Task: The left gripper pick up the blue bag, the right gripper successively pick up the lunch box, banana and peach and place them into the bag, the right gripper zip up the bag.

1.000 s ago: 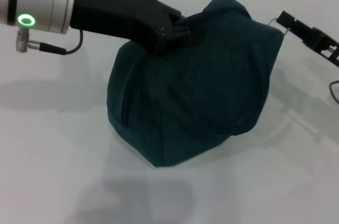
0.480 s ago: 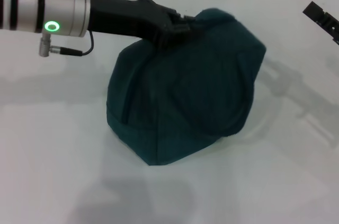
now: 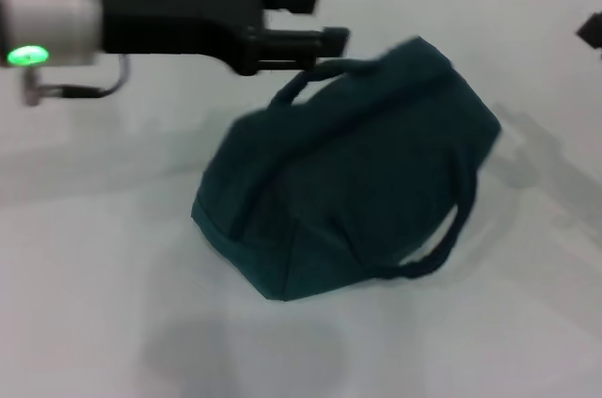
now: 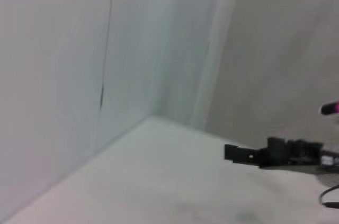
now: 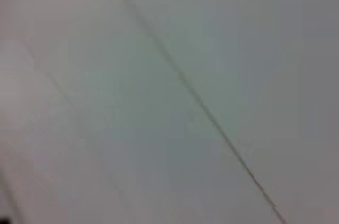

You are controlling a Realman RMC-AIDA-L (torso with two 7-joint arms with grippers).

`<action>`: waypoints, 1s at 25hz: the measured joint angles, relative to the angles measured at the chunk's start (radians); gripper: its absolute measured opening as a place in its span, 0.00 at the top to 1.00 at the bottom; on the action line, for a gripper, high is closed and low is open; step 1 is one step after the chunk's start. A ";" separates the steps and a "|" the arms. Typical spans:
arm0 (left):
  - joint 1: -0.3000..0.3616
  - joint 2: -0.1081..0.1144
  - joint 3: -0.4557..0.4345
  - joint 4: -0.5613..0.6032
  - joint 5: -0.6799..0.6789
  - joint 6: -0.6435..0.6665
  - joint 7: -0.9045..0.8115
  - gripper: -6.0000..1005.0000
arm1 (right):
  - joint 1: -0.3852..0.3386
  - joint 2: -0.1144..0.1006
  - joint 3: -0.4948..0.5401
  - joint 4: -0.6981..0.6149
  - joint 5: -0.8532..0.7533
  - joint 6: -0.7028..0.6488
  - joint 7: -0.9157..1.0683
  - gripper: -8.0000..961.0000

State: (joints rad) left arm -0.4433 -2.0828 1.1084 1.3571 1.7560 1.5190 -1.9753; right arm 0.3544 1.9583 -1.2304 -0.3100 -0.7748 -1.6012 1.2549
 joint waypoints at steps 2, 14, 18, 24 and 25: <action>0.068 0.000 -0.036 0.038 -0.079 0.056 0.048 0.52 | -0.017 -0.026 0.002 -0.040 -0.035 -0.058 -0.051 0.20; 0.416 -0.004 -0.088 -0.015 -0.138 0.270 0.426 0.13 | -0.122 -0.050 0.032 -0.229 -0.435 -0.303 -0.300 0.09; 0.432 -0.002 -0.087 -0.213 -0.104 0.265 0.589 0.14 | -0.128 0.000 0.039 -0.136 -0.494 -0.221 -0.419 0.09; 0.341 0.001 -0.201 -0.535 0.055 0.250 0.767 0.14 | -0.122 0.047 0.033 -0.050 -0.573 -0.080 -0.500 0.09; 0.330 0.001 -0.217 -0.562 0.073 0.249 0.786 0.14 | -0.119 0.049 0.031 -0.032 -0.576 -0.070 -0.509 0.09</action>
State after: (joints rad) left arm -0.1134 -2.0819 0.8914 0.7952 1.8292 1.7683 -1.1892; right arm 0.2356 2.0070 -1.1997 -0.3422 -1.3503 -1.6714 0.7458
